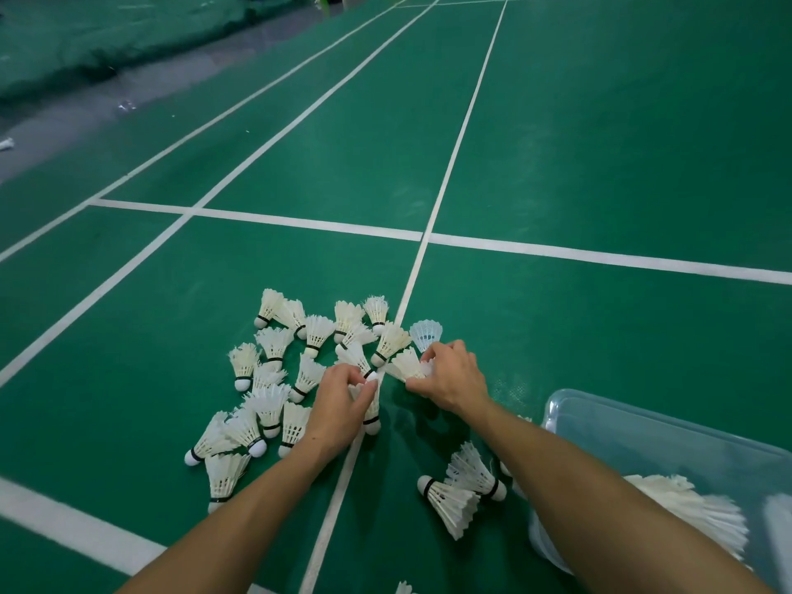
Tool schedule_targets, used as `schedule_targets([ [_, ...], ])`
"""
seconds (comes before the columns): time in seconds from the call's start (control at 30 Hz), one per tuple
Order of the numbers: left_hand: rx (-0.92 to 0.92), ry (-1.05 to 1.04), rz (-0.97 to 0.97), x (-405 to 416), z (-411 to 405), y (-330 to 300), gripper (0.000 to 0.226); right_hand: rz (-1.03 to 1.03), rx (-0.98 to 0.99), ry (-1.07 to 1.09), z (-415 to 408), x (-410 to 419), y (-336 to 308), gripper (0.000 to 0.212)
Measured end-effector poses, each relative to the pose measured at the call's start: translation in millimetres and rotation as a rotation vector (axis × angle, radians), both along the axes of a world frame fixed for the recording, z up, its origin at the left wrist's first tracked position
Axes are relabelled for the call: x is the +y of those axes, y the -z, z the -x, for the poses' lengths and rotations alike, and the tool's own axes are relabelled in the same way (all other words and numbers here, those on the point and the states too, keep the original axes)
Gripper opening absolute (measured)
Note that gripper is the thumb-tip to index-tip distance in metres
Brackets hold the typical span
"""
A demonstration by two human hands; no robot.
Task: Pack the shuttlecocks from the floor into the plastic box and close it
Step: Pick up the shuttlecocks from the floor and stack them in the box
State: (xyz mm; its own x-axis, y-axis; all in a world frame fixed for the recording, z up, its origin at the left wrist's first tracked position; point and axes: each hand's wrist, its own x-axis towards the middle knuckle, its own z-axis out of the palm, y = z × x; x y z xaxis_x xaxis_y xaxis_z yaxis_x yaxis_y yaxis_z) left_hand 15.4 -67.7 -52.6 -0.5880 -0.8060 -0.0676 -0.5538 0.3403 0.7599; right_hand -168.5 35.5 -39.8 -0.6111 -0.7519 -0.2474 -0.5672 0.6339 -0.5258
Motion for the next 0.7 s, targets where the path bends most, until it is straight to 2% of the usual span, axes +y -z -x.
schedule_targets([
  [0.13,0.114,-0.038,-0.050,6,-3,-19,0.021,0.081,-0.051,-0.001,-3,11,-20,0.052],
  [0.27,0.273,-0.013,-0.124,24,-2,-59,0.028,0.225,-0.193,0.046,-3,37,-60,0.058],
  [0.43,0.414,0.213,-0.170,68,20,-123,0.052,0.313,-0.338,0.093,7,108,-139,0.046],
  [0.7,0.366,0.583,-0.070,171,84,-182,0.068,0.457,-0.396,0.348,27,263,-231,0.037],
])
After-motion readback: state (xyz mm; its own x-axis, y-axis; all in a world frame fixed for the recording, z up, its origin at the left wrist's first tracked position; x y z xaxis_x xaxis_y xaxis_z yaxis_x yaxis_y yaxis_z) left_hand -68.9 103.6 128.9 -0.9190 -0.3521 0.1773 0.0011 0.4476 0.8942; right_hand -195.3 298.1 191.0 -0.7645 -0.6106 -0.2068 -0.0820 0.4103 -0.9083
